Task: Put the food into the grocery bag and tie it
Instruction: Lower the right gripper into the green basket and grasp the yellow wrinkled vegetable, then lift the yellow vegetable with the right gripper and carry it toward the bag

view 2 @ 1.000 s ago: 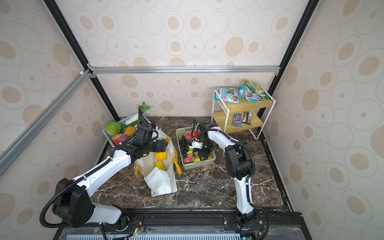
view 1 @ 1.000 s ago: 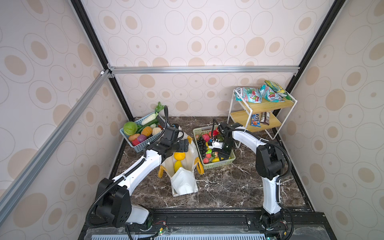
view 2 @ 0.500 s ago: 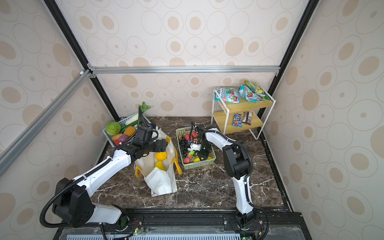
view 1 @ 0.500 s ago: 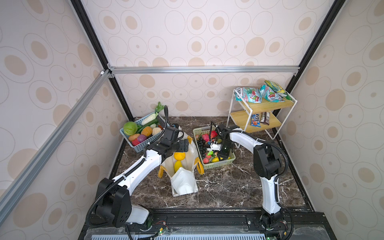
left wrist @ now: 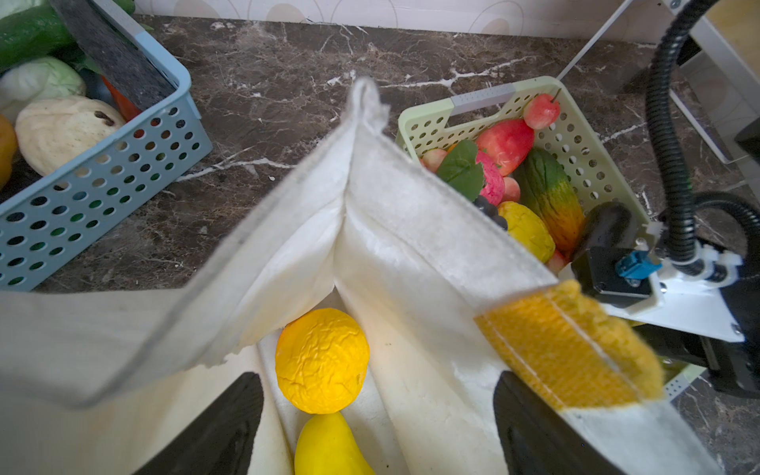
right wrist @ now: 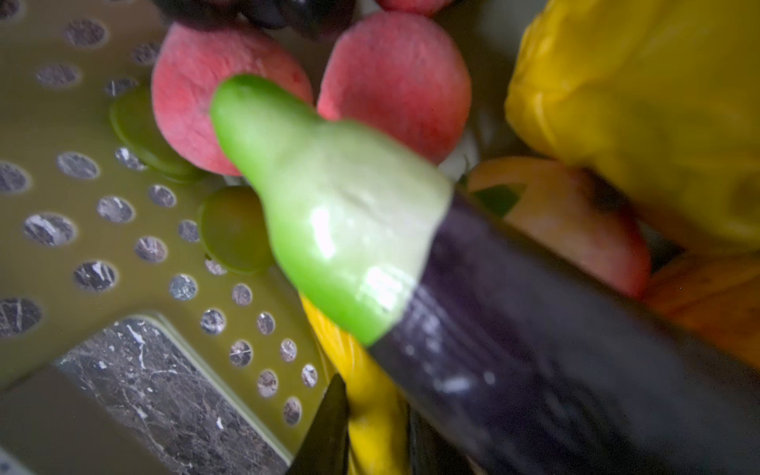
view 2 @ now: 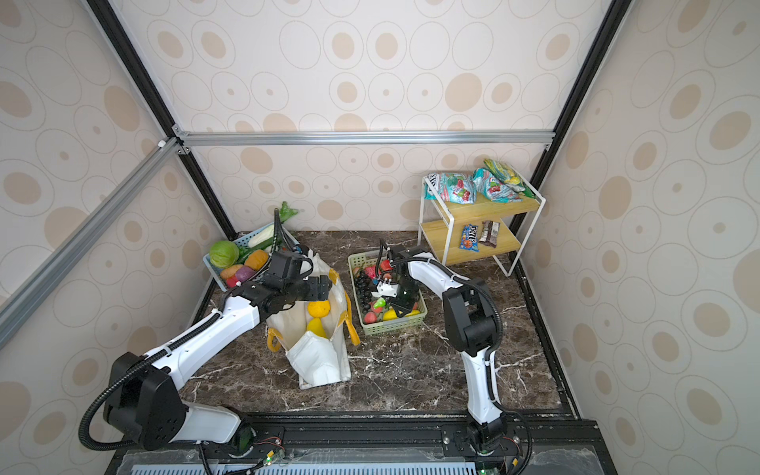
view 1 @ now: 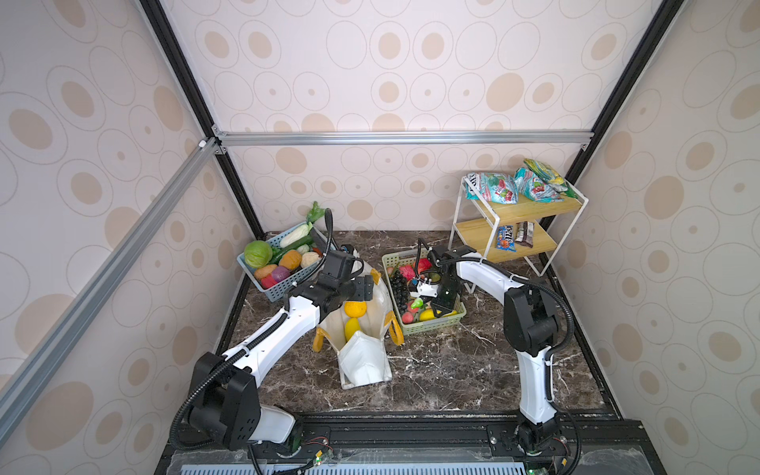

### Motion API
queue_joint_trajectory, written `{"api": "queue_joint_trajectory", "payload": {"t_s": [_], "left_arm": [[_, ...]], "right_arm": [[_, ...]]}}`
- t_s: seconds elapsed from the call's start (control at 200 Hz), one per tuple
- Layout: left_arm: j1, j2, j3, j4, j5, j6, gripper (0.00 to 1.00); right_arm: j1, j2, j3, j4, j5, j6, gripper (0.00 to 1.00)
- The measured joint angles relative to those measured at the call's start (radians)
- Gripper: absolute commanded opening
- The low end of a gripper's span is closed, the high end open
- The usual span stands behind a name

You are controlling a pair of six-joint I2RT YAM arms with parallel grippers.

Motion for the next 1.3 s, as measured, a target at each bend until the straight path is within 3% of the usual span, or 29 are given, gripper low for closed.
{"api": "queue_joint_trajectory", "payload": {"t_s": [0.735,1.095,1.3], "left_arm": [[0.0,0.0,0.0,0.0,-0.005,0.0,0.88],[0.0,0.0,0.1,-0.036,-0.014,0.0,0.89],[0.0,0.006,0.188,-0.049,-0.031,0.0,0.89]], "right_arm": [[-0.035,-0.207,0.003,0.057,-0.125,0.062,0.12],[-0.035,-0.361,-0.121,0.365,-0.229,0.334,0.14],[-0.028,-0.403,-0.19,0.505,-0.223,0.534,0.16]]}}
